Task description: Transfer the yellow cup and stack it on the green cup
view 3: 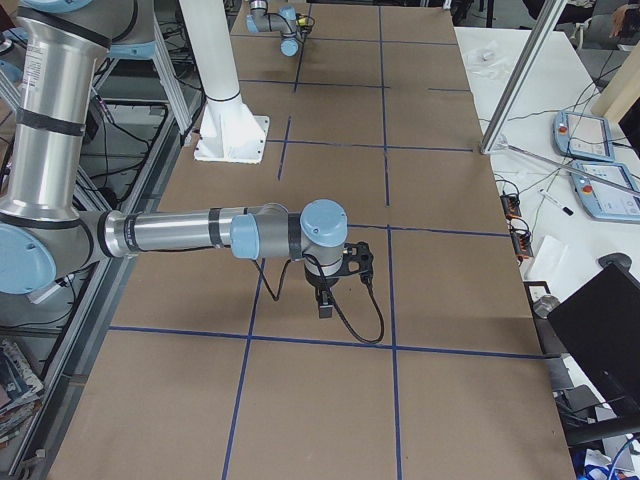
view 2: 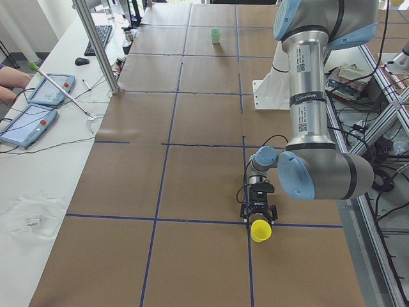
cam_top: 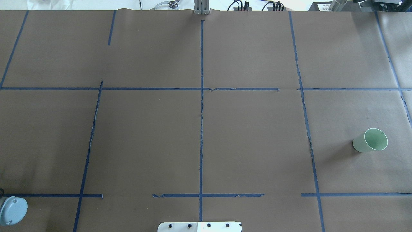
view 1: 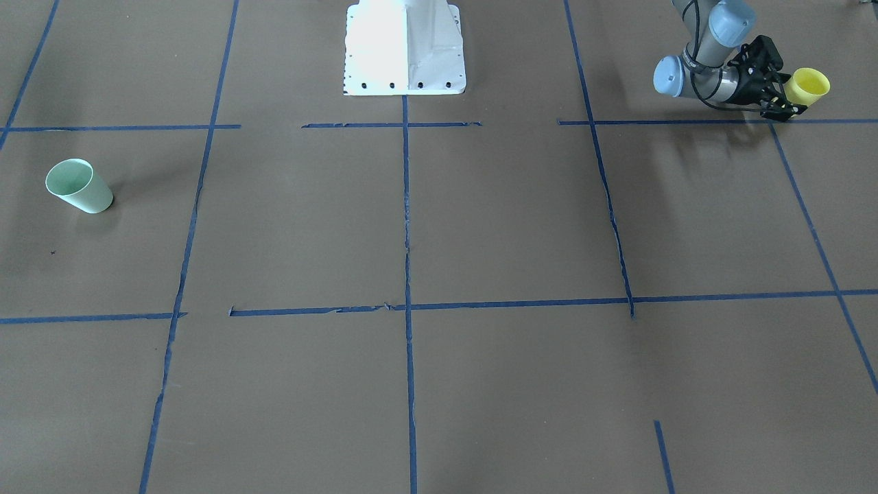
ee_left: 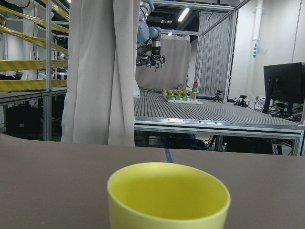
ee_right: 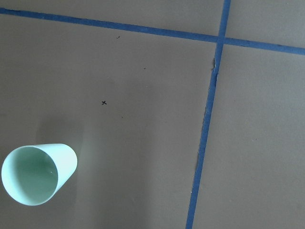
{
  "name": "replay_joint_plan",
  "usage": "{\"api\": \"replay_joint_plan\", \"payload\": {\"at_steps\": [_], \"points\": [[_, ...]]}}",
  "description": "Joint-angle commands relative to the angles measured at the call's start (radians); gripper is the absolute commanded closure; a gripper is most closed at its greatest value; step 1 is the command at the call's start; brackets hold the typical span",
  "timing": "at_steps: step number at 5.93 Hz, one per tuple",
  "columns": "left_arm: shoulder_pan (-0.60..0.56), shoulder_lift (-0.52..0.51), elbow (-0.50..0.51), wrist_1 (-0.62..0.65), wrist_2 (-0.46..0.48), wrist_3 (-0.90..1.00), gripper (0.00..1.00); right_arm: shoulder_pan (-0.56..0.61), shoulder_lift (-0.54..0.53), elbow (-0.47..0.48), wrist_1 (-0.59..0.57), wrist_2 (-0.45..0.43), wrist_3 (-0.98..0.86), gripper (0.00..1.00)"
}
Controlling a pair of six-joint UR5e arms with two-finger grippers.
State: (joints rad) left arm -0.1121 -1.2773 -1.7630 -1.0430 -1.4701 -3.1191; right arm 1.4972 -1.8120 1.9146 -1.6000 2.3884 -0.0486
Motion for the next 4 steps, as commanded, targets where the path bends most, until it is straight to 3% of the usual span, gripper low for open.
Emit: {"api": "replay_joint_plan", "payload": {"at_steps": [1,4], "points": [[0.003,0.012,0.003,-0.003,0.004,0.001,0.00,0.000,0.000,0.004,0.000,0.000,0.001,0.00],[0.017,0.007,0.052,-0.031,0.007,0.001,0.00,0.000,0.000,0.006,0.000,0.000,0.003,0.00]]}}
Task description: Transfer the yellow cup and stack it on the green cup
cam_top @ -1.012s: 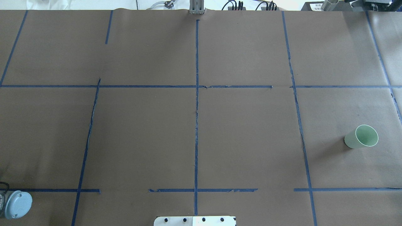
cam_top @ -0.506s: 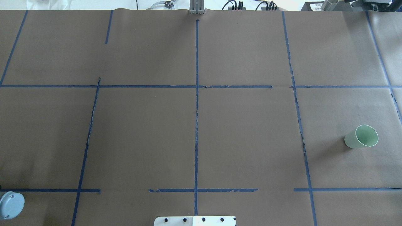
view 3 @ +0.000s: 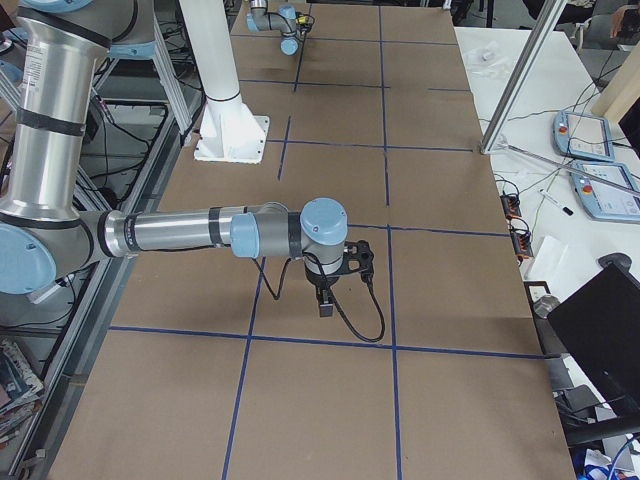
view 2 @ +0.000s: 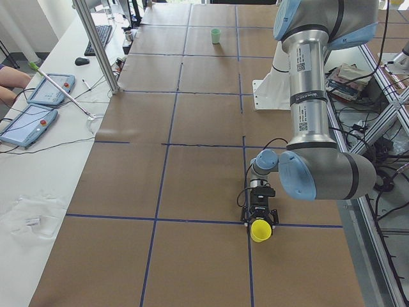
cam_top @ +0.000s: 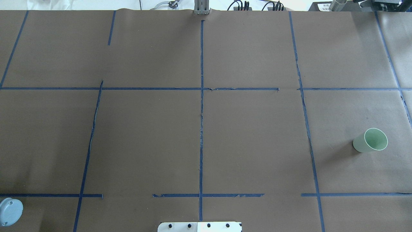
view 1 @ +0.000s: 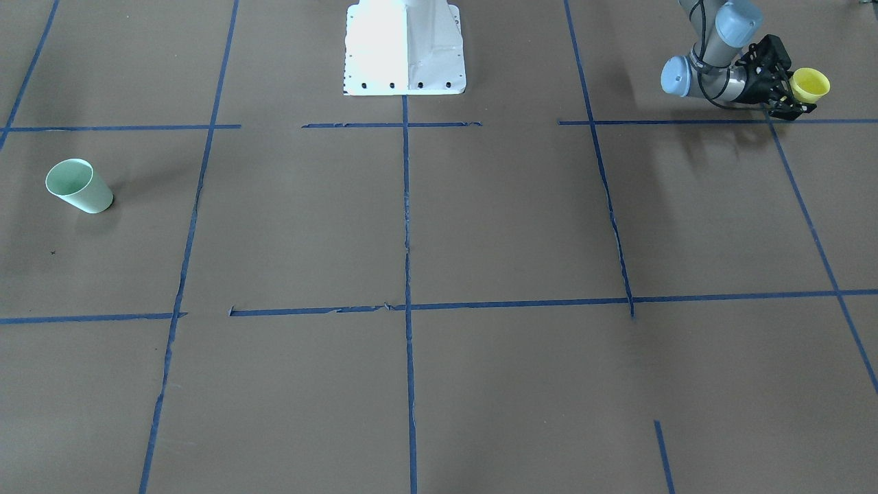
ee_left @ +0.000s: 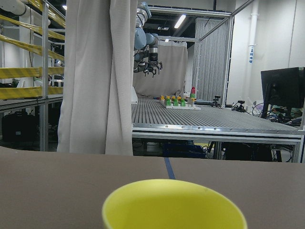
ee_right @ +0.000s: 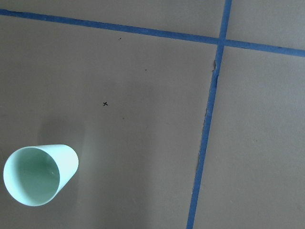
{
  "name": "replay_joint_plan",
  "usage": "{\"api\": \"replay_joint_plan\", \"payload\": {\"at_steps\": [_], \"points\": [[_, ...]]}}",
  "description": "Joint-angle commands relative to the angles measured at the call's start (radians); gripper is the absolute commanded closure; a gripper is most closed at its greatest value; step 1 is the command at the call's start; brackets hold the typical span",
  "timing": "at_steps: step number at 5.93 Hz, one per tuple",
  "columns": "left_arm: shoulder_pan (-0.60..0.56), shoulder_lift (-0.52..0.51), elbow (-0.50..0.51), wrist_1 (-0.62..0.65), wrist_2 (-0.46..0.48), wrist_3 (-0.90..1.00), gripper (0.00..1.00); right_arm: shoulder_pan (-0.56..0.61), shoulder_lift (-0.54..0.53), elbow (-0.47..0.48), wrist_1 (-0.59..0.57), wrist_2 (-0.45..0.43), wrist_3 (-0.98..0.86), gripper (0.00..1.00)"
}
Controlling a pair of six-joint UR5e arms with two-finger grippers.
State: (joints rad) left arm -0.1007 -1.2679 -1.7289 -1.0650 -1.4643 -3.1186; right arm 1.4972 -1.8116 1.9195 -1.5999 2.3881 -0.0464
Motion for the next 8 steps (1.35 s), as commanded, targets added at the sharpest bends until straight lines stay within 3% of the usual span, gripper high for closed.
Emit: {"api": "replay_joint_plan", "payload": {"at_steps": [1,2,3,5,7,8], "points": [[0.007,-0.001,0.026,-0.022,-0.001,0.000,0.04,0.000,0.000,0.003,0.000,0.000,0.000,0.00],[0.007,-0.002,0.037,-0.026,0.004,-0.003,0.26,0.000,-0.002,0.015,0.000,0.000,0.003,0.00],[0.009,0.004,0.019,-0.020,0.005,-0.003,0.36,0.000,-0.002,0.015,0.000,0.000,0.003,0.00],[0.007,0.126,-0.094,-0.018,0.048,0.017,0.37,0.000,-0.002,0.015,-0.002,0.000,0.003,0.00],[-0.001,0.156,-0.103,-0.023,0.087,0.098,0.37,0.000,-0.003,0.006,-0.002,0.000,0.002,0.00],[-0.051,0.159,-0.101,-0.057,0.160,0.162,0.37,0.000,-0.005,0.006,-0.002,0.000,0.003,0.00]]}}
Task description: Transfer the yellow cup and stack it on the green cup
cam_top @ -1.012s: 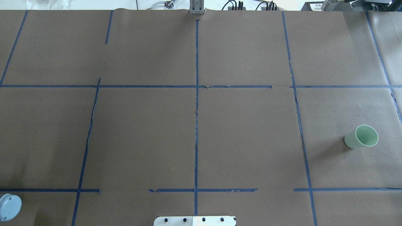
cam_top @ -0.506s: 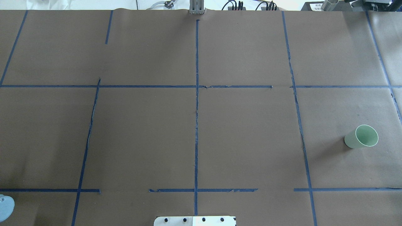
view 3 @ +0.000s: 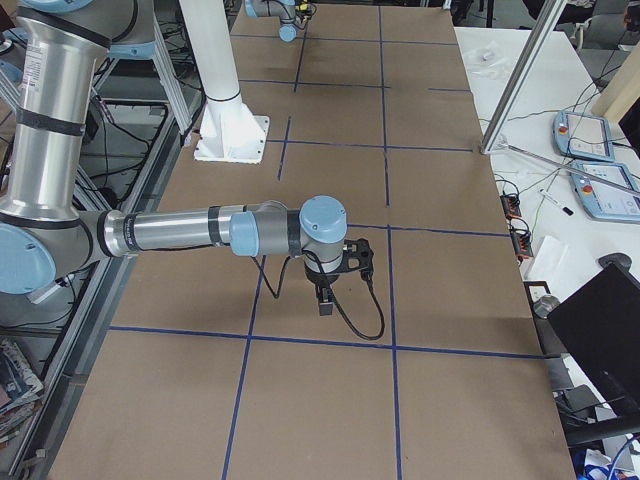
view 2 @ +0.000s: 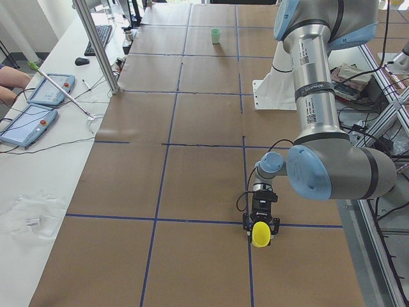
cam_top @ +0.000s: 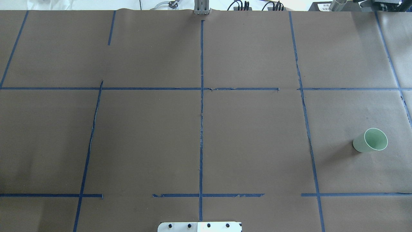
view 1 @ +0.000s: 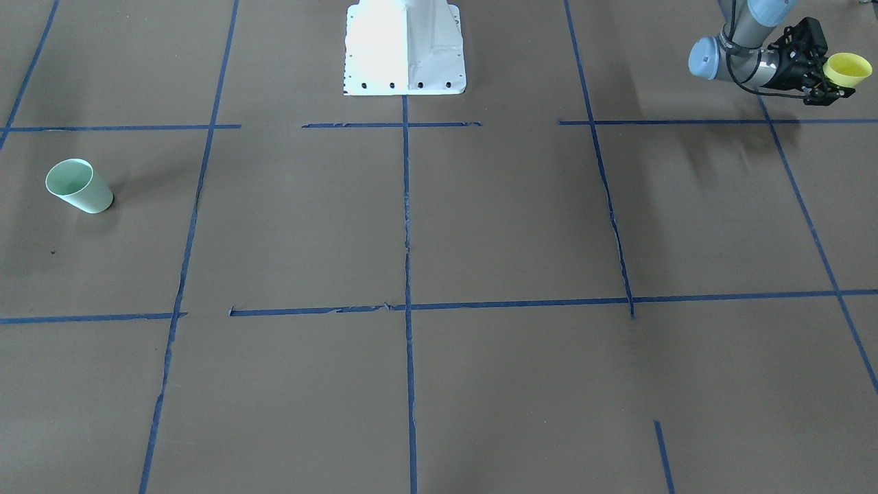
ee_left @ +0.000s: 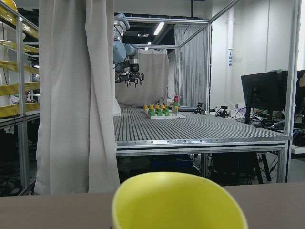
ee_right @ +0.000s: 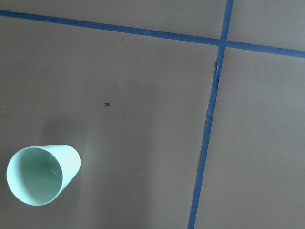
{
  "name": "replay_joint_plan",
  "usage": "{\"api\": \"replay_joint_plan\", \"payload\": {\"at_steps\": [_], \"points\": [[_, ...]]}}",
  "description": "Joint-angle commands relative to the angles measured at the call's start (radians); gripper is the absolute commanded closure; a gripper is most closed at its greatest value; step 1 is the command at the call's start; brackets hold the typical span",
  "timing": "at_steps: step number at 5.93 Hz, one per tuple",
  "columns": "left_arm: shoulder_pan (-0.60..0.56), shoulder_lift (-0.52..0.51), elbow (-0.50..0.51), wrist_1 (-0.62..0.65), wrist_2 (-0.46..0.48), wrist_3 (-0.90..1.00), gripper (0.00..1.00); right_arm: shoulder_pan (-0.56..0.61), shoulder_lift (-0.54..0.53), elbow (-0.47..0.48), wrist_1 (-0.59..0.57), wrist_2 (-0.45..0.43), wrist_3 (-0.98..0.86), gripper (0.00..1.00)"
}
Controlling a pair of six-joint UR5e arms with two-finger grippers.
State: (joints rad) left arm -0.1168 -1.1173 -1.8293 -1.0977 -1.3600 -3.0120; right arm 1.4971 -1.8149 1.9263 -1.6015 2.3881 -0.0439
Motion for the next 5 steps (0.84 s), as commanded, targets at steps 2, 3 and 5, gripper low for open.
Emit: {"api": "replay_joint_plan", "payload": {"at_steps": [2,3,5], "points": [[-0.244,-0.004,-0.001,-0.114,0.229,0.267,0.37,0.000,-0.009,-0.001,-0.002,0.002,-0.001,0.00],[-0.376,-0.007,0.001,-0.220,0.330,0.439,0.37,0.000,-0.009,-0.001,-0.002,0.005,0.001,0.00],[-0.617,-0.048,0.018,-0.568,0.393,0.883,0.37,0.000,-0.009,-0.001,-0.002,0.013,-0.001,0.00]]}}
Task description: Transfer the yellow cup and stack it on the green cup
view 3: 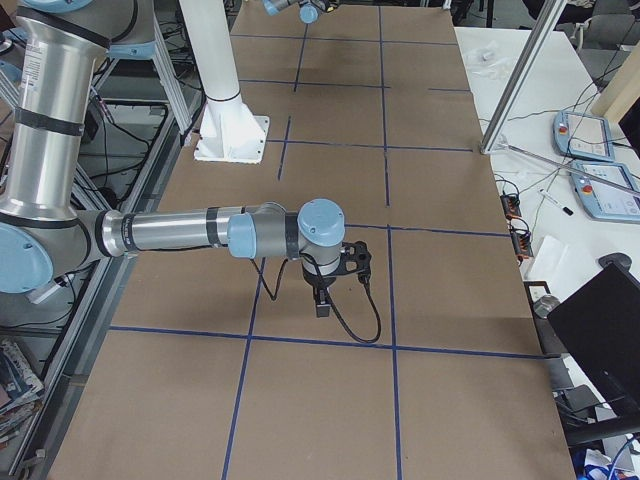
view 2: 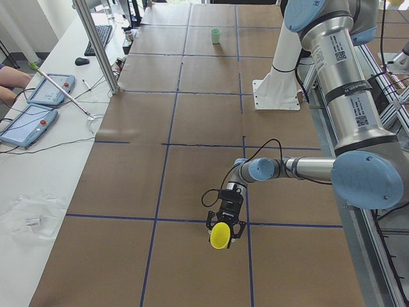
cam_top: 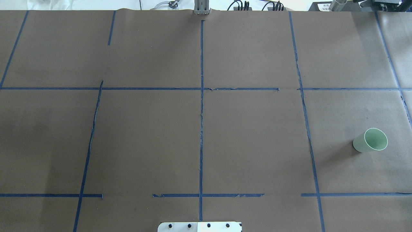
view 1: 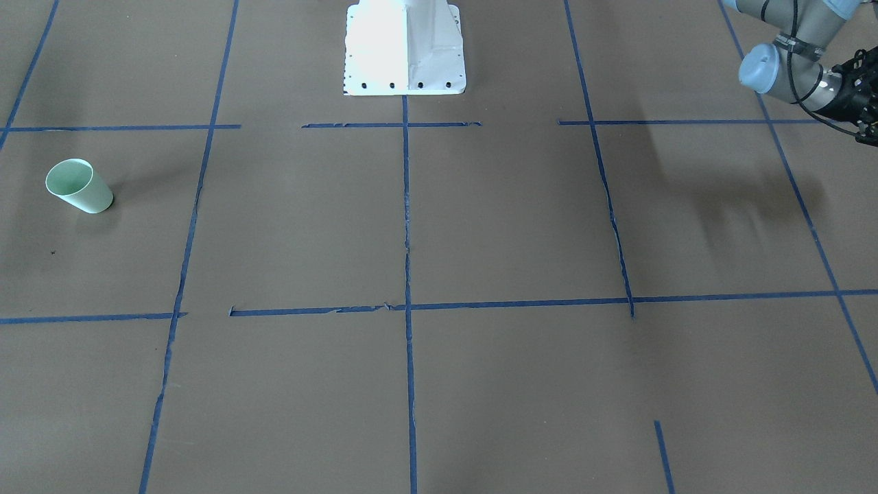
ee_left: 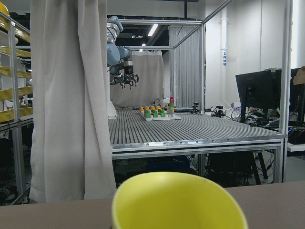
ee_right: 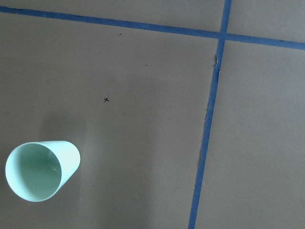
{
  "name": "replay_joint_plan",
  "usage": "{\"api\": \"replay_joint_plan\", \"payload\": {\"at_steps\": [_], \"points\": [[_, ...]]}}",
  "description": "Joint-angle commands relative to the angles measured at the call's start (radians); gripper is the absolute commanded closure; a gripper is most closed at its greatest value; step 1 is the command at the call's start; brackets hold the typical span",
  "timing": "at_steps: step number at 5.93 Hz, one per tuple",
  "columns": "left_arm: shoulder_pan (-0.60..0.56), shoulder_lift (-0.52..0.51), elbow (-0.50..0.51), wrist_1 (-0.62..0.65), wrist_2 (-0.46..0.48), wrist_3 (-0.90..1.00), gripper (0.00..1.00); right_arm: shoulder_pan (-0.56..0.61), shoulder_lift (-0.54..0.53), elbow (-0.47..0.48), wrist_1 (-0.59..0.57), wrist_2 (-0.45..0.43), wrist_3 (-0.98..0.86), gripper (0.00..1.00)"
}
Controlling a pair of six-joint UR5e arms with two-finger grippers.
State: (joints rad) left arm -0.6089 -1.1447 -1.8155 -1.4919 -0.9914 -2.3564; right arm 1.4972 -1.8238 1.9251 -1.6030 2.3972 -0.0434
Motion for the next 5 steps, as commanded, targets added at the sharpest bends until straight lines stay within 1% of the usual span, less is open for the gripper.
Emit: {"api": "replay_joint_plan", "payload": {"at_steps": [1,2,3,4,5], "points": [[-0.264,-0.100,0.033,-0.337,0.022,0.516,0.37,0.000,-0.002,0.002,0.000,0.014,-0.001,0.00],[-0.343,-0.157,0.056,-0.435,0.017,0.713,0.38,0.000,0.000,0.000,0.000,0.042,0.000,0.00],[-0.403,-0.256,0.056,-0.489,0.007,0.890,0.38,0.000,0.000,0.000,0.000,0.042,0.000,0.00],[-0.425,-0.323,0.044,-0.529,-0.039,0.989,0.39,0.000,-0.002,-0.002,0.000,0.042,0.000,0.00],[-0.425,-0.354,0.047,-0.682,-0.117,1.034,0.39,0.000,-0.002,-0.002,-0.002,0.042,0.000,0.00]]}}
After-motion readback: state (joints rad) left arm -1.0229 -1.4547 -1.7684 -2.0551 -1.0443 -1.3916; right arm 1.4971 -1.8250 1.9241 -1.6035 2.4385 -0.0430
